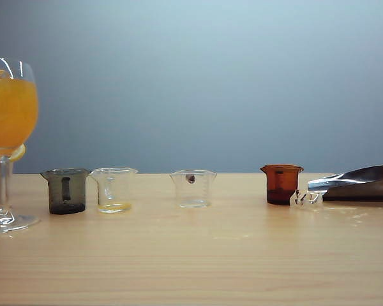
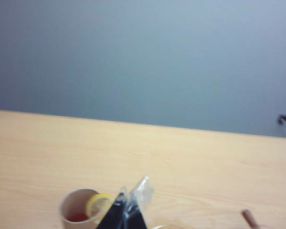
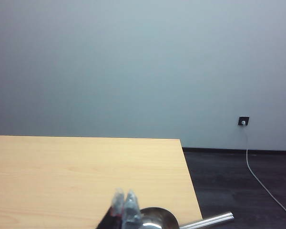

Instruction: Pick up the fourth measuring cup from the left, pour the grenadine inside into the goblet, and finally put the measuring cup back in its original place.

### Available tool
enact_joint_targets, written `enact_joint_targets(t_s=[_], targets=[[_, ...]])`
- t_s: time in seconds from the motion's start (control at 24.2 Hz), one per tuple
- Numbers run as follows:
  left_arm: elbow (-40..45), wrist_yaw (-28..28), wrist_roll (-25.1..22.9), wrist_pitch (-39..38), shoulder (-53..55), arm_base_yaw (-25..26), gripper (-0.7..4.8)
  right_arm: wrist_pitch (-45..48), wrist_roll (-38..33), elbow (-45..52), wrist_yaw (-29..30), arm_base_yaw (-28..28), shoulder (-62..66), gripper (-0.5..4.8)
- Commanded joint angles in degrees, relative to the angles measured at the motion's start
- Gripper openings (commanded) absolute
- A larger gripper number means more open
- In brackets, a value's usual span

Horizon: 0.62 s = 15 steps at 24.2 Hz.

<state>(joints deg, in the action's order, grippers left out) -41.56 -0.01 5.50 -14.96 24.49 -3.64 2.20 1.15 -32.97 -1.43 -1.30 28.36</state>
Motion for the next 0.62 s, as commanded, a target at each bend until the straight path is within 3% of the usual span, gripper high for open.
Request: enact_joint_targets(t_s=[0.04,0.21,0.33,0.41,0.62], targets=[[-6.8,4.5,6.7,-6.8,6.4,-0.2,-0.05,8.3,-0.1,-1.4,0.0,-4.0,7.1,-0.02],[-9.7,4.3,7.0,-7.3,9.2,-5.1,-0.05,12.0,-1.6,-1.3,-1.2,-12.0,15.3,-0.02],[-9.7,1.4,7.0,-7.5,9.4,-9.5,-0.05,16.2,-1.7,-0.5,-6.3,-17.1,21.5,-0.02],[-9.7,-0.5,7.0,-7.5,9.5,-12.4,-0.05,25.2,-4.2,2.2,-10.8,-20.2,25.8,-0.02],[-9.7,-1.5,7.2,-7.3,9.7,-14.2,-0.05,34.9,-4.1,7.5,-12.3,-22.5,35.4,-0.01]])
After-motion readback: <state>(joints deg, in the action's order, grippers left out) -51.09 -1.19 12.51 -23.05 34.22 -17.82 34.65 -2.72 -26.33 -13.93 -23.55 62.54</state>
